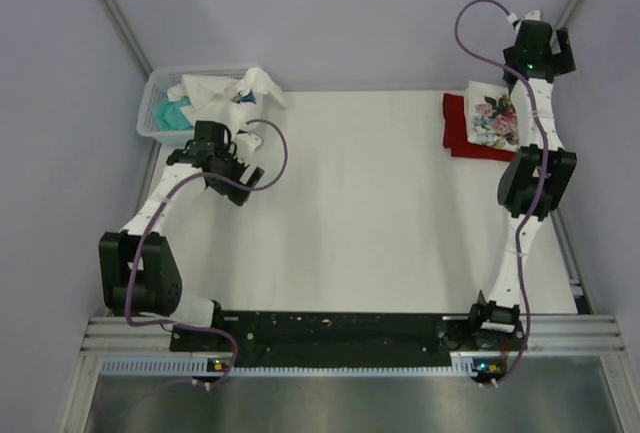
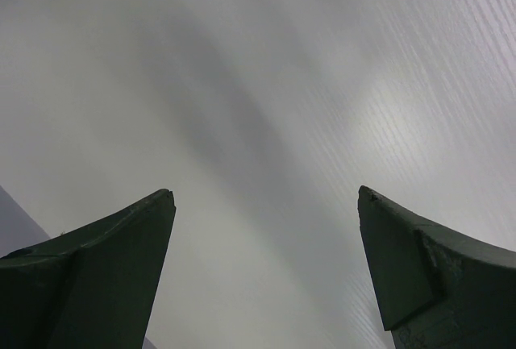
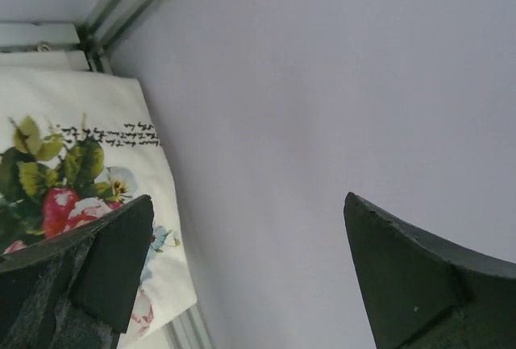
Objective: Fold and stack the t-shirts
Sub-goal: Put the neatly folded tshirt into the corner of the board with the right arm
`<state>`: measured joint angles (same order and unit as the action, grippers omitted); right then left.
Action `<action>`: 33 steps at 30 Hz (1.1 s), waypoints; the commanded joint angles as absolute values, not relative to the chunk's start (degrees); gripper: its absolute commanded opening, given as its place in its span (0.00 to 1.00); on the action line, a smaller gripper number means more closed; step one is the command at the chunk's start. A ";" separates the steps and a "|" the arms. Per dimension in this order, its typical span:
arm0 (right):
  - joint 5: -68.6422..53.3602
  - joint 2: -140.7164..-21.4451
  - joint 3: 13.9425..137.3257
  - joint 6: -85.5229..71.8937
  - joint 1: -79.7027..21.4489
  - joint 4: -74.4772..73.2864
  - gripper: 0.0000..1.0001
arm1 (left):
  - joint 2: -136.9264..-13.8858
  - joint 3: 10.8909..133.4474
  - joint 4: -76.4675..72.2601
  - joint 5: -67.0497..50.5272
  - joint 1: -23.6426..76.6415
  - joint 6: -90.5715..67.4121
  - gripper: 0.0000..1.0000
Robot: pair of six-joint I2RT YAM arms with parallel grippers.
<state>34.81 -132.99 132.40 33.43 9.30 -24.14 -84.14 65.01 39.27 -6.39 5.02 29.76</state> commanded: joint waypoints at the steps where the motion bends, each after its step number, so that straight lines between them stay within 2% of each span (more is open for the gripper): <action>1: 30.07 -119.11 129.23 32.87 4.14 -18.81 0.99 | -82.27 68.11 40.78 -8.08 4.75 28.74 0.99; 7: 21.03 -106.29 113.14 27.89 -2.89 -20.39 0.99 | -77.44 65.92 41.22 -9.14 4.75 28.92 0.99; 11: 6.55 -95.91 98.92 18.14 -5.27 -20.31 0.99 | -73.75 63.11 40.00 -8.96 4.75 27.87 0.99; 14: -4.80 -87.92 86.26 10.48 -5.53 -15.23 0.99 | -70.15 59.69 36.40 -9.93 4.75 26.81 0.99; 18: -11.41 -77.28 67.20 4.06 -6.06 -5.82 0.99 | -65.14 52.66 27.71 -11.51 4.66 25.84 0.99; 23: -10.47 -67.34 45.39 -1.84 -6.07 8.23 0.99 | -60.82 41.86 11.55 -12.65 3.78 22.07 0.99; 30: -0.37 -60.21 26.66 -4.22 -6.07 18.87 0.99 | -60.90 26.03 -22.37 -9.86 3.08 8.81 0.99; 33: 3.51 -58.01 19.54 -3.26 -6.07 26.51 0.99 | -62.83 23.03 -28.11 -6.08 3.08 6.33 0.99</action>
